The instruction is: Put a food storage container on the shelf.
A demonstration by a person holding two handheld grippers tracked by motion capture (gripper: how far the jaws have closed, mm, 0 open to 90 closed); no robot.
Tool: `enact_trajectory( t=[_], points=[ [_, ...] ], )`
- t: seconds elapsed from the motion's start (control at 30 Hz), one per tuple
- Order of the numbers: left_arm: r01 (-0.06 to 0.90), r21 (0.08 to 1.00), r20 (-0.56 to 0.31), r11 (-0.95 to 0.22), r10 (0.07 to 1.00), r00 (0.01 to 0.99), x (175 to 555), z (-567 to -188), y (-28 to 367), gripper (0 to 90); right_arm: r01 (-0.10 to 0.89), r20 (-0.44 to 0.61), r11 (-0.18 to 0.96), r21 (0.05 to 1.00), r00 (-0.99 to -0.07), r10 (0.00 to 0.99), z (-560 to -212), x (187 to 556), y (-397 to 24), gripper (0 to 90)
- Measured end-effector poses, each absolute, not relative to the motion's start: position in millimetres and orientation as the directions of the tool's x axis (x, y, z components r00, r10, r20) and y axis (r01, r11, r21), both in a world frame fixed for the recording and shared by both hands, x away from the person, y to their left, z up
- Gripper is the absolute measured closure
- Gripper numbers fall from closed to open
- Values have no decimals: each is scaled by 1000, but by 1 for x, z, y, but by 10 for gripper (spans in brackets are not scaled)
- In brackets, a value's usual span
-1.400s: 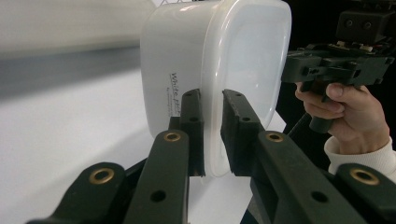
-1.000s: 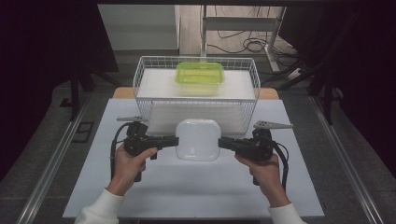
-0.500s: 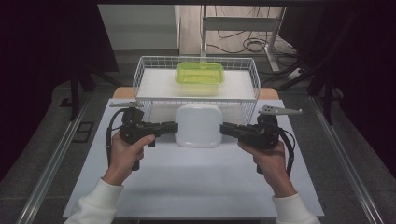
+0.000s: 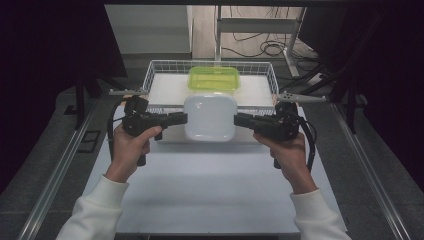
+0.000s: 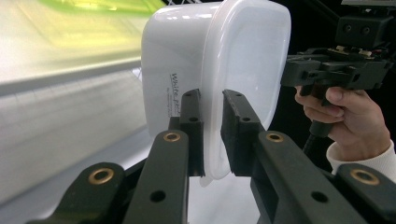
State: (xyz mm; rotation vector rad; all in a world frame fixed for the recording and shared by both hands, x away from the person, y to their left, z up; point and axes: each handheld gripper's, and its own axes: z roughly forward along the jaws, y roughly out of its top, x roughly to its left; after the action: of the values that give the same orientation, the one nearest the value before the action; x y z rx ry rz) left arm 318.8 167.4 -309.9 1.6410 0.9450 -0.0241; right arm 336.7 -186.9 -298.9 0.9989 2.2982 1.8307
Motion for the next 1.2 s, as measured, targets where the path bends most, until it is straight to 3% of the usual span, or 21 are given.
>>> enact_trajectory(
  t=[0.57,1.2],
  points=[
    [563,826,-480,30,562,674,356,-261,177,790,446,354,85,891,-799,486,-248,374,-177,793],
    [660,749,-570,57,564,598,446,-254,168,792,577,477,52,815,-719,505,-244,463,-186,796]
  ],
)
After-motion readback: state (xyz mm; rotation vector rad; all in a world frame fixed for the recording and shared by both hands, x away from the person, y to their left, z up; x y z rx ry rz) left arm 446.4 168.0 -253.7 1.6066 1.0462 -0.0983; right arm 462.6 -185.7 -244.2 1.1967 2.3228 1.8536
